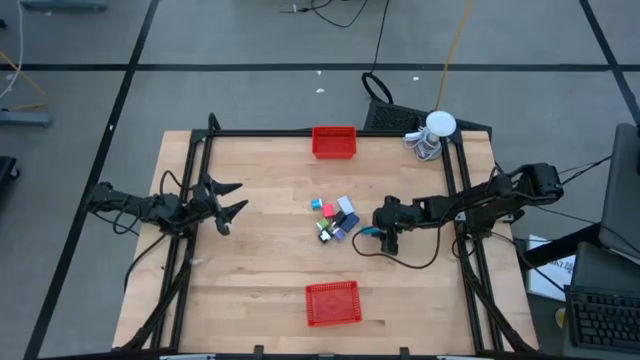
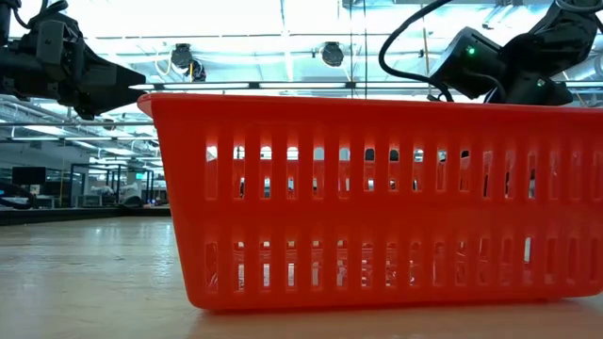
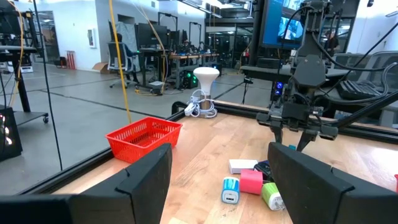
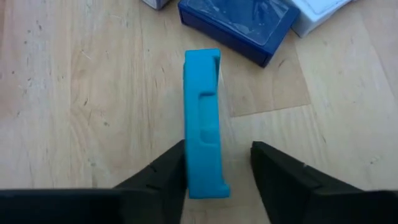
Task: Pick & Place Office items
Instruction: Put the blue timer into the top orange bin
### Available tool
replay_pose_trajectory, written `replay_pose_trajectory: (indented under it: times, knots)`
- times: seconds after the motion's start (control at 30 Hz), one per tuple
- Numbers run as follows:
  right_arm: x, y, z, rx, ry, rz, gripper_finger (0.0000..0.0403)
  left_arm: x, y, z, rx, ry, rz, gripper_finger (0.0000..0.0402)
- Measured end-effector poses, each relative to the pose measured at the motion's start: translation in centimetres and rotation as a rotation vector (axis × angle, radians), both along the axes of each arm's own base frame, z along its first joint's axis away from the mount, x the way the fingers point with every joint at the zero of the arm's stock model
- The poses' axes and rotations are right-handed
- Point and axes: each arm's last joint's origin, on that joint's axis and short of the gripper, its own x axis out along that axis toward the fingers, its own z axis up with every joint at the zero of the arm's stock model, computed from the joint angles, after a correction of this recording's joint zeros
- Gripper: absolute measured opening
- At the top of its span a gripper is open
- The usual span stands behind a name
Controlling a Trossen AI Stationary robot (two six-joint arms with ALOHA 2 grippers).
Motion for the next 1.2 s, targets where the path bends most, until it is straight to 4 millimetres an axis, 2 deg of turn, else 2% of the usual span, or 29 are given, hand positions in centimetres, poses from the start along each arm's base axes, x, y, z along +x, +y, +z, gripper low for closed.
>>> replay_pose_trajectory:
  times: [0.2, 0.3, 0.47, 0.63, 0.73, 0.87, 1.07, 1.2]
  knots:
    - [-0.1, 0.0, 0.5, -0.003, -0.020, 0.003, 0.0081, 0.0, 0.0, 0.0, 0.000, 0.000, 0.000, 0.0269]
    - [-0.2, 0.0, 1.3, -0.013, -0.062, 0.013, 0.0054, 0.0, 0.0, 0.0, 0.000, 0.000, 0.000, 0.0269]
    - [-0.6, -0.1, 3.4, -0.050, -0.169, 0.052, 0.0053, 0.0, 0.0, 0.0, 0.000, 0.000, 0.000, 0.0269]
    - [-0.7, -0.6, 6.0, -0.107, -0.343, 0.072, 0.0080, 0.0, 0.0, 0.0, 0.000, 0.000, 0.000, 0.0269]
    - [-0.9, -0.9, 7.3, -0.127, -0.434, 0.069, 0.0078, 0.0, 0.0, 0.0, 0.000, -0.001, 0.000, 0.0269]
    - [-0.9, -1.2, 8.4, -0.148, -0.520, 0.059, 0.0055, 0.0, 0.0, 0.3, -0.009, -0.035, 0.006, 0.0269]
    - [-0.6, -1.6, 9.2, -0.157, -0.606, 0.039, 0.0055, -0.3, 0.1, 1.6, -0.083, -0.188, 0.009, 0.0269]
    - [-0.1, -1.8, 9.6, -0.180, -0.676, 0.037, 0.0070, -0.3, 0.1, 1.8, -0.084, -0.207, -0.006, 0.0269]
